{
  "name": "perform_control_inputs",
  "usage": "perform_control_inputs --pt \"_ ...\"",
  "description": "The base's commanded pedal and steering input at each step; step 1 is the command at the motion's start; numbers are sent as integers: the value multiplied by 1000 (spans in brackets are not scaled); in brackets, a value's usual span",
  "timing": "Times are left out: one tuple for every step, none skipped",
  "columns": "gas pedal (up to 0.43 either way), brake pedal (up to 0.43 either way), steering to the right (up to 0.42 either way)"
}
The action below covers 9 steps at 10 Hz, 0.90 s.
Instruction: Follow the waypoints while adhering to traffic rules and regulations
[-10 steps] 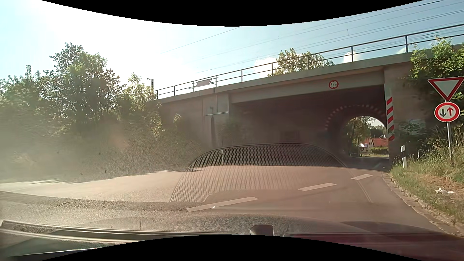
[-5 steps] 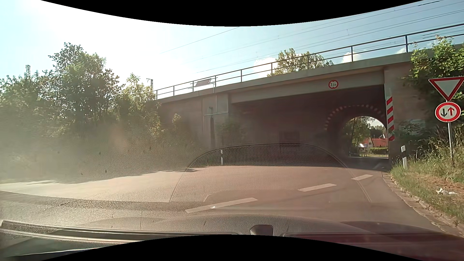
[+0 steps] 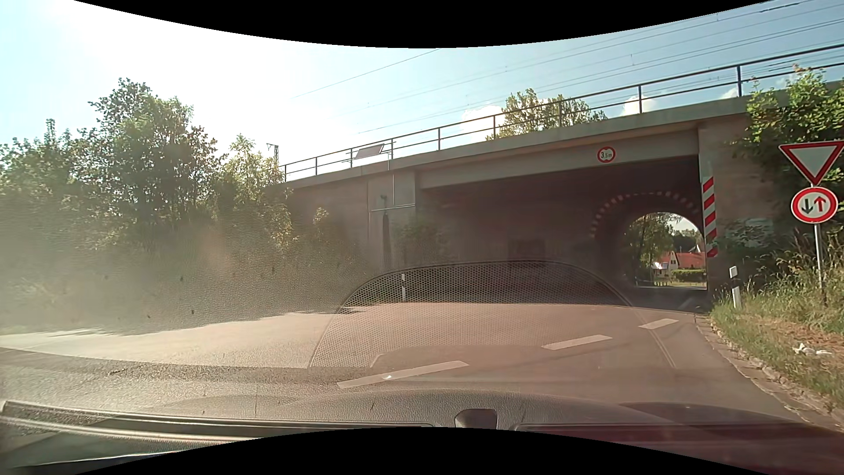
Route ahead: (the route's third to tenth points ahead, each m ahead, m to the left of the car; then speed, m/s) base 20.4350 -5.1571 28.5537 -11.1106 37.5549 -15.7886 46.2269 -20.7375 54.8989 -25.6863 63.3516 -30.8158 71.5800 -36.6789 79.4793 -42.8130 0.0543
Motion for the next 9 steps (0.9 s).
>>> perform_control_inputs --pt "0 299 136" --pt "0 299 136" --pt "0 305 136" --pt "0 311 136" --pt "0 311 136" --pt "0 311 136" --pt "0 311 136" --pt "0 311 136" --pt "0 317 136"
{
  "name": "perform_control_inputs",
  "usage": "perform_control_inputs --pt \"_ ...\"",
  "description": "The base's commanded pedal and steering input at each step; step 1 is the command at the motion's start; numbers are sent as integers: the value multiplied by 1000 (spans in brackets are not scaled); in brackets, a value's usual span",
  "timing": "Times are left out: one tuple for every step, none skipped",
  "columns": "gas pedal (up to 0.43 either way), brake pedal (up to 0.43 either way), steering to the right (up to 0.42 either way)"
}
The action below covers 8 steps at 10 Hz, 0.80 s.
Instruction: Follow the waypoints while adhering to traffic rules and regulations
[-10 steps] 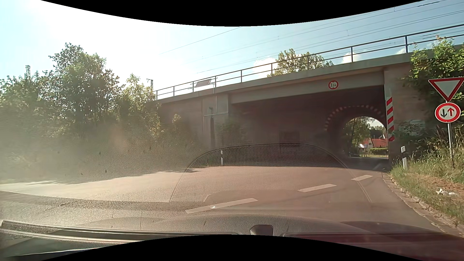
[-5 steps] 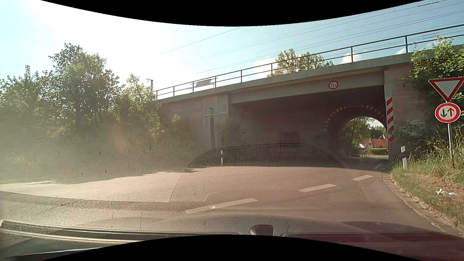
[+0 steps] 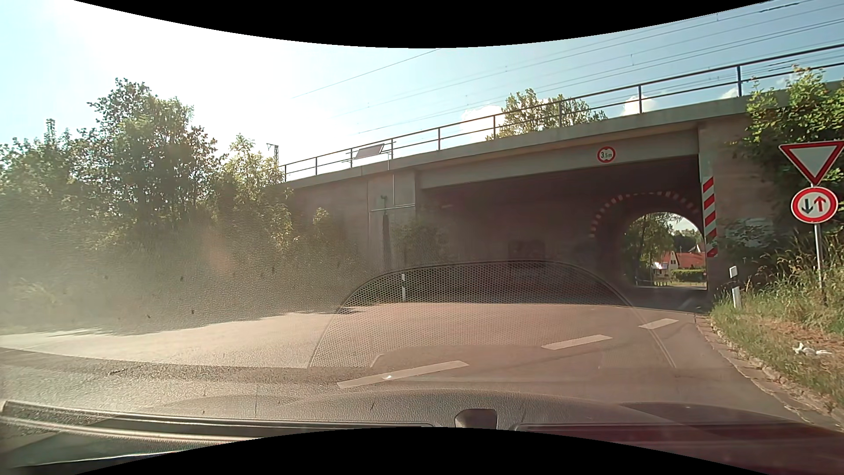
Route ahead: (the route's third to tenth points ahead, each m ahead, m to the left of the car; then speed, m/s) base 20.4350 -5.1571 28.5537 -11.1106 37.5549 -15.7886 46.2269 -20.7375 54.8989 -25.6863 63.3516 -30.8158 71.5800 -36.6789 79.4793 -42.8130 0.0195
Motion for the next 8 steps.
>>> perform_control_inputs --pt "0 317 136" --pt "0 317 136" --pt "0 317 136" --pt "0 317 136" --pt "0 311 136" --pt "0 317 136" --pt "0 311 136" --pt "0 317 136"
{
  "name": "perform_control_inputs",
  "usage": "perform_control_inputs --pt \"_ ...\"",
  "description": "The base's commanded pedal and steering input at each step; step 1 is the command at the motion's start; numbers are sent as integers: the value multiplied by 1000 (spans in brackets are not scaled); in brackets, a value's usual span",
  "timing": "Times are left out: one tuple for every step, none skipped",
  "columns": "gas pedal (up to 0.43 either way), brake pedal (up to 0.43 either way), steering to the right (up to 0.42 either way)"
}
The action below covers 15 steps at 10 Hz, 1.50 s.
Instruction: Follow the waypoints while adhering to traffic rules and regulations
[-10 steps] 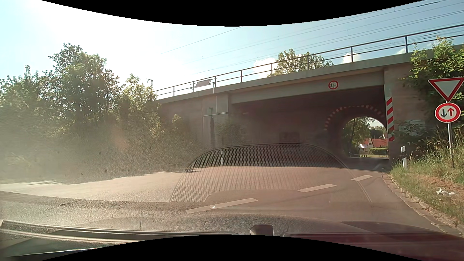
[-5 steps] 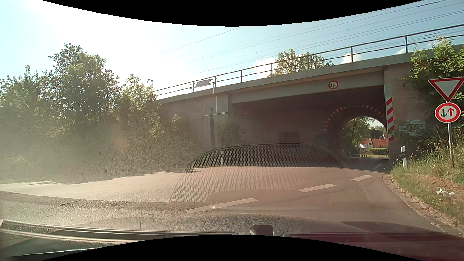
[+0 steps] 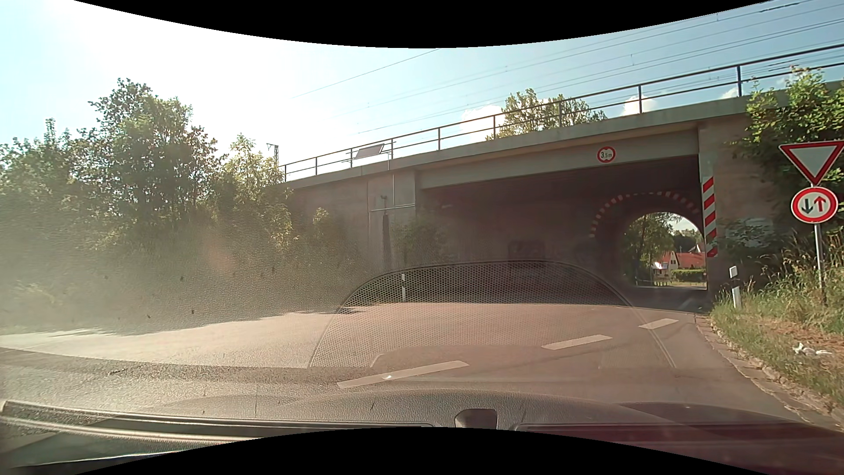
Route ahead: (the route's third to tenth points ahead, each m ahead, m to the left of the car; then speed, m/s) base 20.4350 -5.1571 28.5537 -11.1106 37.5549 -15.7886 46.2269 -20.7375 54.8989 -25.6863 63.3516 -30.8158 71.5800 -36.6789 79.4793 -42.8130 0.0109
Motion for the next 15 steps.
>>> perform_control_inputs --pt "0 311 136" --pt "0 311 136" --pt "0 311 136" --pt "0 311 136" --pt "0 311 136" --pt "0 311 135" --pt "0 311 136" --pt "0 311 136" --pt "0 311 136" --pt "0 317 135" --pt "0 317 136" --pt "0 317 136" --pt "0 317 135" --pt "0 335 135" --pt "0 341 135"
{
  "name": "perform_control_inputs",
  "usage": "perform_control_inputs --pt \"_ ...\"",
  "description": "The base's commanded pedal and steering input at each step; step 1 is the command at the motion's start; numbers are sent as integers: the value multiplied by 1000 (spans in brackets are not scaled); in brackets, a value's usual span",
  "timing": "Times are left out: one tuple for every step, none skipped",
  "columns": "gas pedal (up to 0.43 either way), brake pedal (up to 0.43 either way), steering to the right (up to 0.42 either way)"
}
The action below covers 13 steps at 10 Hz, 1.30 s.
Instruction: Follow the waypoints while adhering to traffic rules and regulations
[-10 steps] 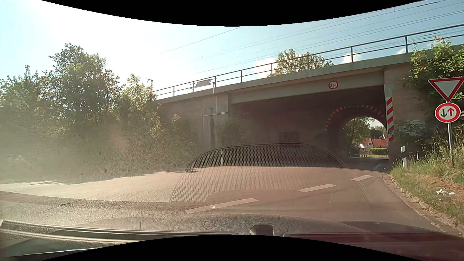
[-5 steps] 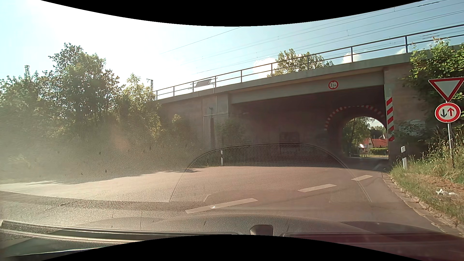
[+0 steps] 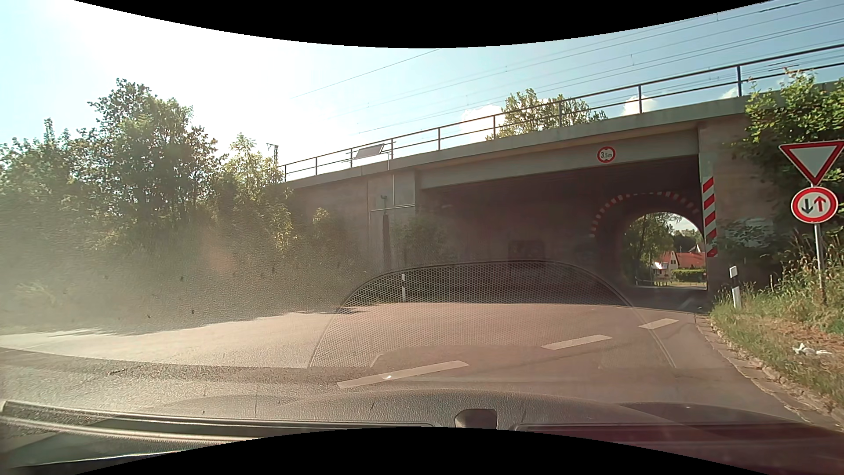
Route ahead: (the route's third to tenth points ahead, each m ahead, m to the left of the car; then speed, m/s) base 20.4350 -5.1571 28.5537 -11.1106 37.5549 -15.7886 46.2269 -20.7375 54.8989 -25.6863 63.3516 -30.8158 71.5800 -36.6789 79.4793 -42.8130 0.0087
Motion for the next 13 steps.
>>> perform_control_inputs --pt "0 335 135" --pt "0 335 135" --pt "0 354 135" --pt "0 348 135" --pt "0 207 135" --pt "0 6 135" --pt "0 6 135" --pt "0 6 135" --pt "0 6 135" --pt "39 6 135" --pt "130 6 135" --pt "169 6 135" --pt "169 6 135"
